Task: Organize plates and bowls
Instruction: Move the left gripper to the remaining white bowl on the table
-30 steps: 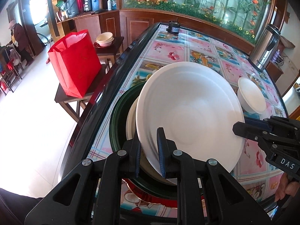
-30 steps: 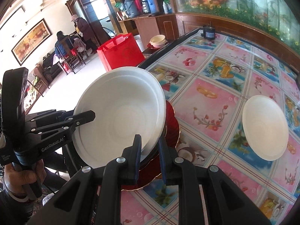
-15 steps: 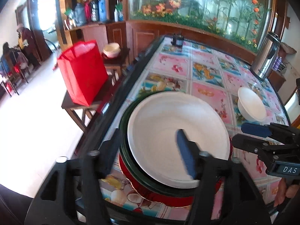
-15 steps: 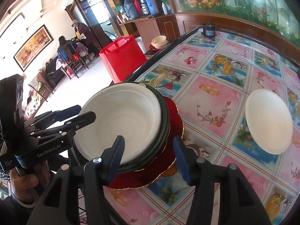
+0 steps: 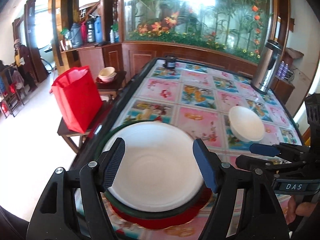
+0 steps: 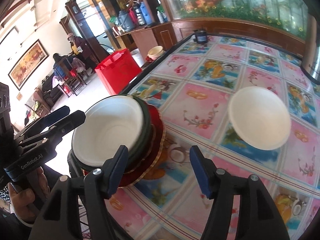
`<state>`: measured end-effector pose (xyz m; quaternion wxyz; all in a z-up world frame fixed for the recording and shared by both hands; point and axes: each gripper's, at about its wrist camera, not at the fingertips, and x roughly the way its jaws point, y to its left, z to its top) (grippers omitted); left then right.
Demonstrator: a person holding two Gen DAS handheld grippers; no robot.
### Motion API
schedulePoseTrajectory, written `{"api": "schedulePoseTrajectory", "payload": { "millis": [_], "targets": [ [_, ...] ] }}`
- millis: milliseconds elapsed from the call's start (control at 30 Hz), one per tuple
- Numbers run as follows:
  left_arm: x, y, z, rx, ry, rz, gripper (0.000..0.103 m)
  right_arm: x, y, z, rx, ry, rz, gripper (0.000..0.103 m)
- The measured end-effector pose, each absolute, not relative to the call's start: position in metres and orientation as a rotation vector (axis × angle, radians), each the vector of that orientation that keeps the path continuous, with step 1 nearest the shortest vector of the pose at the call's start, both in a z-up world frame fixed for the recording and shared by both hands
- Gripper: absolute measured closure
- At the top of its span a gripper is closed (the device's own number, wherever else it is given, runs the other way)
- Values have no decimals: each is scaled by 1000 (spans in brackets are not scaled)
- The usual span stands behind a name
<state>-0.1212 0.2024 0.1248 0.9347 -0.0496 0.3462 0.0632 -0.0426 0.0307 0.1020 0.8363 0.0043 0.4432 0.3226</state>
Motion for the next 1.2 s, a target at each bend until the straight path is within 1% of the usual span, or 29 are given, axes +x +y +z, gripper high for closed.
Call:
{"api": "schedulePoseTrajectory", "payload": {
  "millis": [467,833,1000,1200],
  "targets": [
    [-78,122,113,-63,752,-28,32,-31,-59,97,110,946,517,38],
    [-26,79,95,-83,826,-100,32,-11,-121,91,181,957,387,36],
    [6,68,85,-105,861,-96,32,7,-138,89,206,964,342,36],
    [37,63,64,-122,934,-82,32,33,-135,83,202,978,337,36]
  ]
}}
